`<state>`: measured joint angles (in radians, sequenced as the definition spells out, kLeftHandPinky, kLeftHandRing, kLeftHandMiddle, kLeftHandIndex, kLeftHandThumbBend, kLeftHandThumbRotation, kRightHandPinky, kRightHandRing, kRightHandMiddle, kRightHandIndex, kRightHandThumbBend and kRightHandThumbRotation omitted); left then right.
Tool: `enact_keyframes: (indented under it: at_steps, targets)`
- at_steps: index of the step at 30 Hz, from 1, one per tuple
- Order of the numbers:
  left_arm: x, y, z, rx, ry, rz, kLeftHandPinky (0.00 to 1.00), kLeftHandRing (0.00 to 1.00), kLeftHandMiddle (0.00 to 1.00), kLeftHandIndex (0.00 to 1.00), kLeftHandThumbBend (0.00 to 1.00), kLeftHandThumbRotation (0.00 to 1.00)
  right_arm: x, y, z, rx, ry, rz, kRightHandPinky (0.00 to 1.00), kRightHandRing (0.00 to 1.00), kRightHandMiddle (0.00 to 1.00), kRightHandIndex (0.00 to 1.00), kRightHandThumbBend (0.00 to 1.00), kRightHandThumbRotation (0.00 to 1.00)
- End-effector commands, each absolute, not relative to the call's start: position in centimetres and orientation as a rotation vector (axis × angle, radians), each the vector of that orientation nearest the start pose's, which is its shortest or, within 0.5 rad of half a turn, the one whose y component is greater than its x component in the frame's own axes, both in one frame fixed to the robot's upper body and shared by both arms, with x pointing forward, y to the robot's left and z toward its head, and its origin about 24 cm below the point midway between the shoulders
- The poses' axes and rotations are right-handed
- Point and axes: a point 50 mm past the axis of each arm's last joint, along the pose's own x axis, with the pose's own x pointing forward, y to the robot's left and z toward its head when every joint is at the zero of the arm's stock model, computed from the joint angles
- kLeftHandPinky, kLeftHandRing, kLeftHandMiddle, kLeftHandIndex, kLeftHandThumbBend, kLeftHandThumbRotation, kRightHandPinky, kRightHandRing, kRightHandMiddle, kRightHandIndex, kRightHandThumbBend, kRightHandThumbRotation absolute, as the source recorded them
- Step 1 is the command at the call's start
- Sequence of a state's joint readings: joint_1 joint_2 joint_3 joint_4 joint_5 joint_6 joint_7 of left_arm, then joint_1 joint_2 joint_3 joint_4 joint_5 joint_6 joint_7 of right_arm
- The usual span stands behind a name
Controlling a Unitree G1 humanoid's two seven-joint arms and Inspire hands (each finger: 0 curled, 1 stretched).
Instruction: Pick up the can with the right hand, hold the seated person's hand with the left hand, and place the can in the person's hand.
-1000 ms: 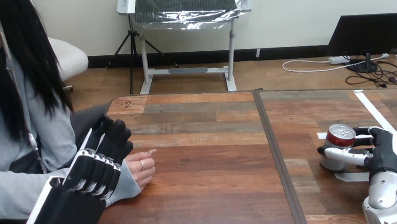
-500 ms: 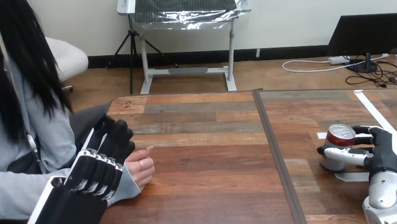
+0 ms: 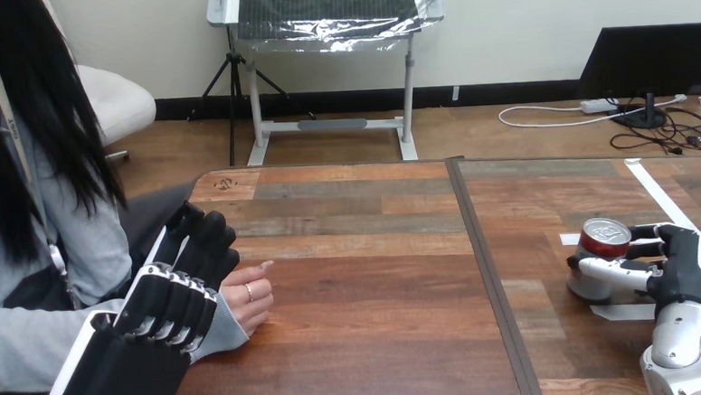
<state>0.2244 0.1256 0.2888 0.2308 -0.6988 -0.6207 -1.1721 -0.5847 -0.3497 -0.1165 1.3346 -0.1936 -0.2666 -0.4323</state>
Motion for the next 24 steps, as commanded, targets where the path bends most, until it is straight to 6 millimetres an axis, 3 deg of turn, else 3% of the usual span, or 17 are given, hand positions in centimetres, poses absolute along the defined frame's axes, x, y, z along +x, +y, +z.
enact_keyframes:
  at_steps: [1,24]
  targets:
    - [17.42,22.74,3.69,-0.132,-0.545,-0.532,1.0,1.0,1.0,1.0,1.0,0.38,32.77,-27.14,1.54,-0.487,0.237,-0.54,0.43,0.46,0.49,0.5,0.86,0.0]
    - [17.6,22.44,3.52,-0.145,-0.54,-0.538,1.0,1.0,1.0,1.0,1.0,0.39,32.9,-27.27,2.04,-0.486,0.196,-0.545,0.38,0.42,0.47,0.47,0.87,0.0]
